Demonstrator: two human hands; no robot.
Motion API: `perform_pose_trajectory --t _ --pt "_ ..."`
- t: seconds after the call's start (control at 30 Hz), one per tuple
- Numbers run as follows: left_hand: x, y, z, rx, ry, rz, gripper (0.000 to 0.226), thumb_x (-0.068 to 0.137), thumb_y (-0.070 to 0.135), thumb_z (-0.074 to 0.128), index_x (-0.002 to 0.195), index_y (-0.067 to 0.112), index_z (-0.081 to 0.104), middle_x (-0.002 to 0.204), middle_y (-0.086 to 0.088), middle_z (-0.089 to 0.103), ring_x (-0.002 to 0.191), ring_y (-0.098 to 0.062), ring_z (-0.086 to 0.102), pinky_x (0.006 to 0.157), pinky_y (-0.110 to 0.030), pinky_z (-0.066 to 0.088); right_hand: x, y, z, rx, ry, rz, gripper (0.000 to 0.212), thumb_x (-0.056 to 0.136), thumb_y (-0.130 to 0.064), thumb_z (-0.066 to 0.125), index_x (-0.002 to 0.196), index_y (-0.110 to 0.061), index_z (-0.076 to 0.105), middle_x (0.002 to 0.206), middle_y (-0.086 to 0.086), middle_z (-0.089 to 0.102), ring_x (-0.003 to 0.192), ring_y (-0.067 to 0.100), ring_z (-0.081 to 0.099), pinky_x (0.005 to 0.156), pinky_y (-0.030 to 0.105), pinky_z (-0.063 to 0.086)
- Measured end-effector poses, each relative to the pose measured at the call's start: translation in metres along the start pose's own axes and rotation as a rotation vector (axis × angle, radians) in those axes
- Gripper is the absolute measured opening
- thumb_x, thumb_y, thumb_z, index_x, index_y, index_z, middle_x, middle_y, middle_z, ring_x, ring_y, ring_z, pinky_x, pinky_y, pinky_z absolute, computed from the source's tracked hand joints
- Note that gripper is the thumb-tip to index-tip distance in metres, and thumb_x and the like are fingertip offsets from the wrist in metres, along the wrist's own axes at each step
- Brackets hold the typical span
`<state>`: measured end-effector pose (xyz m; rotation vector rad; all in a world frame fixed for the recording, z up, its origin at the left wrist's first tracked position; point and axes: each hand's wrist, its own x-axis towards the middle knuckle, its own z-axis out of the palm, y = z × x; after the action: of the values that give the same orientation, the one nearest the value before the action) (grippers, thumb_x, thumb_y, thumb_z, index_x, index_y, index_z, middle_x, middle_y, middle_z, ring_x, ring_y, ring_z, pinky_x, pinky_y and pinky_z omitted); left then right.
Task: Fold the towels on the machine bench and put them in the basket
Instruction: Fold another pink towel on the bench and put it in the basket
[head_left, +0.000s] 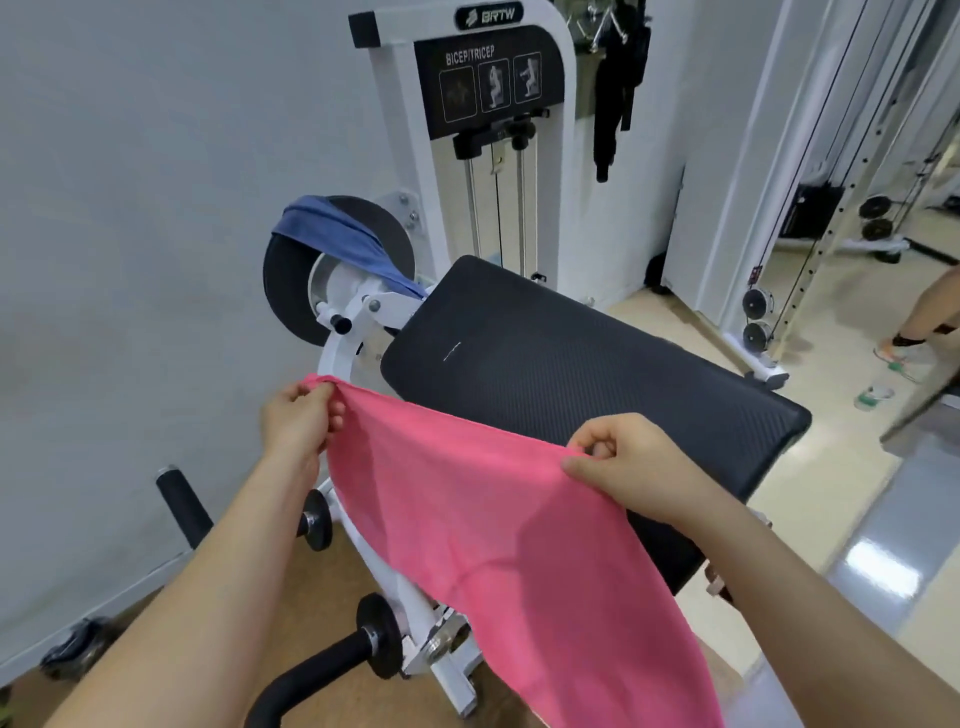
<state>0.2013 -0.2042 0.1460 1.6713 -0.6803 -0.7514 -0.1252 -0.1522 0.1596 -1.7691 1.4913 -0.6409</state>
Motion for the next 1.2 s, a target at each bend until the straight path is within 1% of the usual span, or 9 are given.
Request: perform_pose_trajectory --t 0.1,0.27,0.43,0.6,0.7,0.83,0.93,1.07,1.2 --pt "0.025 0.011 0.019 -0.074 0.016 0.050 0.005 0.092 0.008 0.055 0.093 0.014 0.054 0.067 -0.007 0.062 0.037 -0.009 0.056 0.037 -0.018 0.044 0.027 -0.004 0.000 -0.126 0.192 -0.015 0.011 0.079 -0.024 0.060 0.068 -0.023 0.060 0.045 -0.009 0.049 0.047 0.007 0.047 0.052 0.029 0.041" --pt "0.092 0.022 0.063 -0.098 0.019 0.082 0.012 0.091 0.010 0.058 0.086 0.019 0.051 0.075 -0.010 0.067 0.043 -0.012 0.062 0.043 -0.020 0.051 0.089 -0.006 0.006 -0.339 0.219 0.008 0.019 0.086 -0.038 0.054 0.072 -0.026 0.057 0.056 -0.007 0.055 0.063 0.013 0.056 0.054 0.030 0.041" --pt "0.173 0.023 0.129 -0.025 -0.104 0.086 0.005 0.091 0.012 0.056 0.095 0.010 0.058 0.082 -0.014 0.070 0.056 -0.019 0.069 0.052 -0.025 0.055 0.151 0.002 0.003 -0.231 0.334 0.137 0.023 0.087 -0.037 0.055 0.069 -0.026 0.062 0.061 -0.008 0.062 0.065 0.011 0.060 0.061 0.033 0.051" --pt "0.230 0.031 0.200 0.041 -0.182 0.090 0.012 0.092 0.012 0.056 0.102 0.006 0.061 0.078 -0.012 0.071 0.058 -0.021 0.067 0.062 -0.032 0.058 0.201 0.015 -0.004 -0.268 0.389 0.254 0.022 0.086 -0.035 0.054 0.068 -0.026 0.063 0.063 -0.011 0.063 0.063 0.007 0.059 0.057 0.029 0.046" --pt "0.260 0.036 0.233 0.112 -0.190 0.168 0.007 0.086 0.020 0.057 0.089 0.016 0.062 0.075 -0.009 0.072 0.053 -0.019 0.067 0.062 -0.037 0.061 0.220 0.021 -0.009 -0.292 0.423 0.266 0.020 0.087 -0.033 0.055 0.072 -0.026 0.065 0.064 -0.012 0.063 0.065 0.006 0.058 0.061 0.032 0.049" --pt "0.303 0.037 0.272 0.320 -0.192 0.293 0.013 0.078 0.039 0.052 0.073 0.028 0.053 0.076 -0.001 0.072 0.072 -0.026 0.070 0.076 -0.042 0.057 0.240 0.023 -0.012 -0.365 0.479 0.293 0.023 0.089 -0.036 0.056 0.072 -0.023 0.064 0.062 -0.009 0.060 0.064 0.013 0.057 0.059 0.033 0.048" --pt "0.301 0.046 0.290 0.443 -0.207 0.357 0.012 0.086 0.038 0.057 0.088 0.027 0.060 0.090 -0.005 0.073 0.091 -0.027 0.068 0.086 -0.036 0.051 0.251 0.028 -0.014 -0.434 0.505 0.331 0.030 0.090 -0.038 0.055 0.067 -0.018 0.058 0.061 -0.005 0.059 0.062 0.019 0.055 0.057 0.033 0.045" --pt "0.293 0.037 0.296 0.430 -0.356 0.406 0.048 0.088 0.033 0.064 0.133 0.021 0.051 0.116 -0.004 0.065 0.110 -0.023 0.059 0.096 -0.034 0.042 0.261 0.034 -0.015 -0.446 0.494 0.379 0.034 0.090 -0.040 0.053 0.064 -0.018 0.054 0.059 -0.005 0.056 0.062 0.020 0.053 0.056 0.033 0.043" --pt "0.289 0.015 0.297 0.720 -0.492 0.688 0.063 0.085 0.060 0.048 0.138 0.026 0.045 0.140 0.007 0.048 0.123 -0.029 0.045 0.102 -0.045 0.038 0.269 0.039 -0.017 -0.419 0.491 0.391 0.032 0.090 -0.040 0.054 0.066 -0.018 0.058 0.062 -0.002 0.060 0.066 0.022 0.057 0.062 0.037 0.049"
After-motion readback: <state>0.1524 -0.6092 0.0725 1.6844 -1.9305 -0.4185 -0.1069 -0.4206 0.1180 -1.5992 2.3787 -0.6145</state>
